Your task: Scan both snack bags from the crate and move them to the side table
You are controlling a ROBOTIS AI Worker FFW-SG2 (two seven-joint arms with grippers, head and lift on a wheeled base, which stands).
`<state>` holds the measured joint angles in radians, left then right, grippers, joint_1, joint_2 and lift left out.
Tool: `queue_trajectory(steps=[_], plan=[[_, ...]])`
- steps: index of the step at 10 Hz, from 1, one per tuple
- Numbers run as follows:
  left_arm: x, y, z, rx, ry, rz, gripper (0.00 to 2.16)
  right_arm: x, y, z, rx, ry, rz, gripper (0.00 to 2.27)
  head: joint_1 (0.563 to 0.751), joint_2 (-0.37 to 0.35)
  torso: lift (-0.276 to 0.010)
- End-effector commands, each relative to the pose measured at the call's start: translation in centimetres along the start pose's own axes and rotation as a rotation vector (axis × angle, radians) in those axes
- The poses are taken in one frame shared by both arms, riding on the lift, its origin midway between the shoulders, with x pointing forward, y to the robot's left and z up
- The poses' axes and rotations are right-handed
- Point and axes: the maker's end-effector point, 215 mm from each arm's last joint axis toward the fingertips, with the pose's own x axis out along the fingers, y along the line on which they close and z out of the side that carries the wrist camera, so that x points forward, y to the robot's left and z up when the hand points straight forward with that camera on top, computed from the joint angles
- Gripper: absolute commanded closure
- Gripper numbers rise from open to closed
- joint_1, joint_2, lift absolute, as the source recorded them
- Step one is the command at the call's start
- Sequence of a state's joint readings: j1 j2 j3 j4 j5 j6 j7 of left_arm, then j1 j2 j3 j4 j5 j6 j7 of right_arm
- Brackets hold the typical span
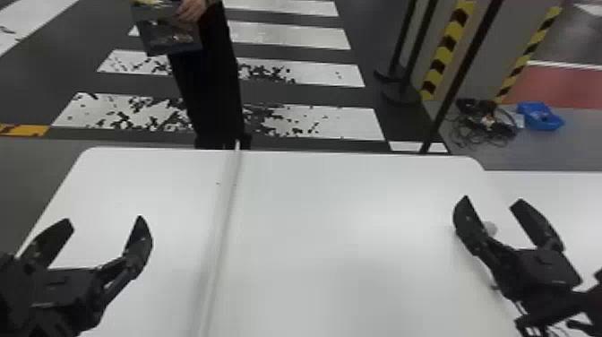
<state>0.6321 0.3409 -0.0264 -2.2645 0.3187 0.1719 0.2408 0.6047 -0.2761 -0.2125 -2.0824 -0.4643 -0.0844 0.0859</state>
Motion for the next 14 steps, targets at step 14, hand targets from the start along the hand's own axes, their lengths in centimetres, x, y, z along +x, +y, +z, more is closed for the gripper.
queue_trajectory(steps=[14], plan=[[0.06,0.49,0.5,0.009,-0.015,-0.001,0.12,-0.34,0.06,0.4,-0.015,-0.017,0.002,0.1,0.695,-0.109,-0.095]])
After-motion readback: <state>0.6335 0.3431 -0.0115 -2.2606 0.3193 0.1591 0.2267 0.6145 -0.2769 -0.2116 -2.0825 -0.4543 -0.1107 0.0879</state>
